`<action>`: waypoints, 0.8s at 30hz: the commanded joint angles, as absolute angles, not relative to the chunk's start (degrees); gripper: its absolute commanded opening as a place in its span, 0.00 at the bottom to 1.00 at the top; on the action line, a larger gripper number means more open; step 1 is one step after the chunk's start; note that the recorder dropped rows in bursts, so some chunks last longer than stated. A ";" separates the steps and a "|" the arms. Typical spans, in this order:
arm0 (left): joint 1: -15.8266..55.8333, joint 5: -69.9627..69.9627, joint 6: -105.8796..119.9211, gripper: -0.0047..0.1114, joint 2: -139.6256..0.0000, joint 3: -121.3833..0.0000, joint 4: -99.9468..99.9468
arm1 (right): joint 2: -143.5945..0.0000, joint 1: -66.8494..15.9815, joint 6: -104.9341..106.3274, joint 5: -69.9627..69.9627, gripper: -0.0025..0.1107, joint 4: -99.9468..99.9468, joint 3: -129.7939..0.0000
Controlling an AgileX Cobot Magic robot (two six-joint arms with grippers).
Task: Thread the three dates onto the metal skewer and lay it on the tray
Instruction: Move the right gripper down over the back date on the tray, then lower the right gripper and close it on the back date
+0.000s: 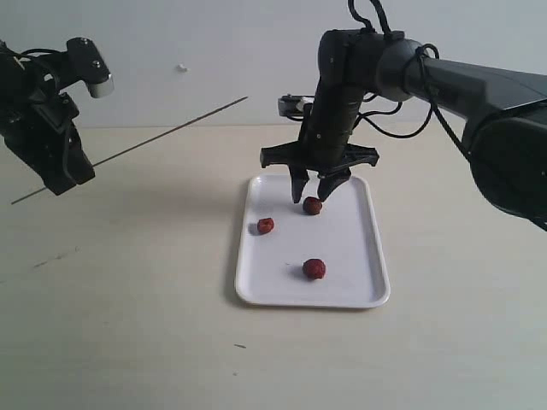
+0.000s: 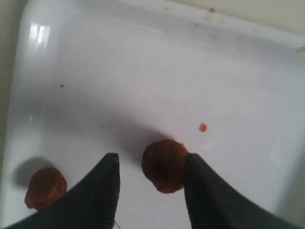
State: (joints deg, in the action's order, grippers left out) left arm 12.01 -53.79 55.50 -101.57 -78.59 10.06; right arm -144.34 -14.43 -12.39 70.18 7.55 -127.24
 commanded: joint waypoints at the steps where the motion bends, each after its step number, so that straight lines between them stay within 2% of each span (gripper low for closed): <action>1: 11.96 -53.39 54.98 0.04 -100.94 -78.31 10.33 | -144.22 -14.71 -16.58 69.96 0.41 7.89 -127.69; 24: 11.96 -51.68 54.98 0.04 -100.94 -78.31 12.32 | -144.22 -14.71 -25.74 69.96 0.41 9.55 -127.21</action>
